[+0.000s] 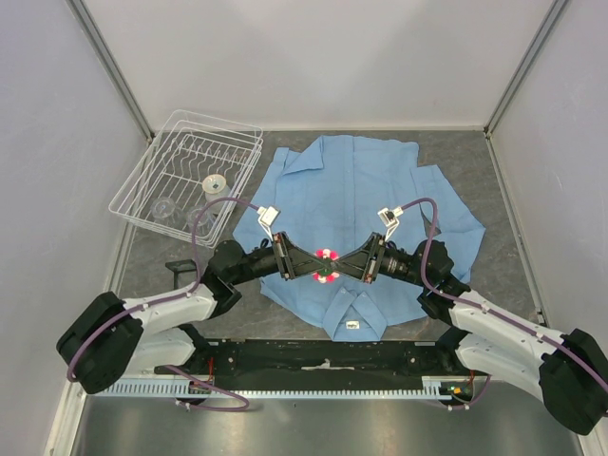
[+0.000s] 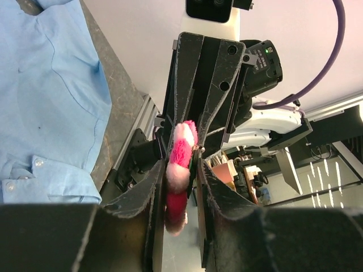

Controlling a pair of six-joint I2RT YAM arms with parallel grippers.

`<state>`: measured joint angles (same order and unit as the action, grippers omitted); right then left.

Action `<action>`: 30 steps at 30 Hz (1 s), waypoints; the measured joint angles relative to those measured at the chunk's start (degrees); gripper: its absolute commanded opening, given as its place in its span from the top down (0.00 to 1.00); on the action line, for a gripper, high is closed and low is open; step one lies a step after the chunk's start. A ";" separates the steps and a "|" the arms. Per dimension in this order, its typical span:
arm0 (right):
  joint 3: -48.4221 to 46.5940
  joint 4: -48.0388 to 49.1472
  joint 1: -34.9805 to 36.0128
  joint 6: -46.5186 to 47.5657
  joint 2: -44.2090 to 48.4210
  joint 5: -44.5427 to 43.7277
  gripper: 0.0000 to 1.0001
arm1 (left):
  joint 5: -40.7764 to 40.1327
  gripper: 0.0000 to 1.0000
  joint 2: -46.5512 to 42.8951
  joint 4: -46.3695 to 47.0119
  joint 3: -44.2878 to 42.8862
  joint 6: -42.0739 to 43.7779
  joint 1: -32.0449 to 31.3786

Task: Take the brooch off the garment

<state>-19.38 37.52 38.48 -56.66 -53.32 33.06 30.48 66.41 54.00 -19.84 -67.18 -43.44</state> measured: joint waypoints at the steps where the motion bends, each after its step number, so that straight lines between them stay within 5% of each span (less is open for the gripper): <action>1: 0.15 0.17 -0.09 0.04 0.00 0.15 1.00 | 0.20 0.92 0.35 0.37 0.00 -0.17 0.00; 30: 0.15 -4.81 -0.52 6.36 2.10 5.38 1.00 | 10.08 0.98 8.66 10.36 0.00 -5.68 1.27</action>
<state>-19.22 32.71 37.95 -50.30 -51.22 38.44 40.56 75.07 64.36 -19.84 -72.86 -42.17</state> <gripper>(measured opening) 0.182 0.306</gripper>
